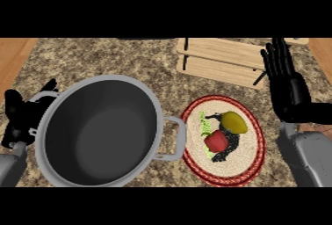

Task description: Pick the lemon from the placemat and place it in the tiered shelf

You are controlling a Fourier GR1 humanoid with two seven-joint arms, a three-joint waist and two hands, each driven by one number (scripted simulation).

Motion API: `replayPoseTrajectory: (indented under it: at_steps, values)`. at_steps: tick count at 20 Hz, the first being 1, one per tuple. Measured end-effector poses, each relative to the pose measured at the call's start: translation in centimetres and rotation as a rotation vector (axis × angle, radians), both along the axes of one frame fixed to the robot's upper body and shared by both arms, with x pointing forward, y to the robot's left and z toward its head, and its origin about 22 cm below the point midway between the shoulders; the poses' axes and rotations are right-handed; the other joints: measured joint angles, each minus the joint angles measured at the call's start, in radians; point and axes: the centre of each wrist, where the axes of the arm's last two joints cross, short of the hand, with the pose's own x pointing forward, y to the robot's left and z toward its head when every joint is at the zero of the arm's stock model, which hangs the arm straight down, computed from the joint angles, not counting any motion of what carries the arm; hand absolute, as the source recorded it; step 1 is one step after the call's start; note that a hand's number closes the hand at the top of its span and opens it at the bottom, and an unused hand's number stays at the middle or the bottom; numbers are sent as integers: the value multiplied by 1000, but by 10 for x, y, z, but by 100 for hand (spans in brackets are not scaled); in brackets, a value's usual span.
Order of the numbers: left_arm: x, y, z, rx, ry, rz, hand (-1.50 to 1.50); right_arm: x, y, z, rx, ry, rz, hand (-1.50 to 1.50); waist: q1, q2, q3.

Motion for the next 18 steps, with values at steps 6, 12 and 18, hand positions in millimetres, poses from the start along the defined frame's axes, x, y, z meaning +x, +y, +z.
replayPoseTrajectory:
  at_steps: [6, 12, 18]
  values:
    - [14, -3, -2, -130, 13, 64, 0, 10, -87, 11, -147, -13, 84, 150, 20, 6, -10]
    - [26, -12, -3, -229, 47, 75, 0, 0, -165, -12, -396, 257, 2, -150, 53, 16, -4]
    - [14, -11, -15, -244, 55, 86, 0, -6, -201, -24, -436, 282, 183, -150, 64, 2, 3]
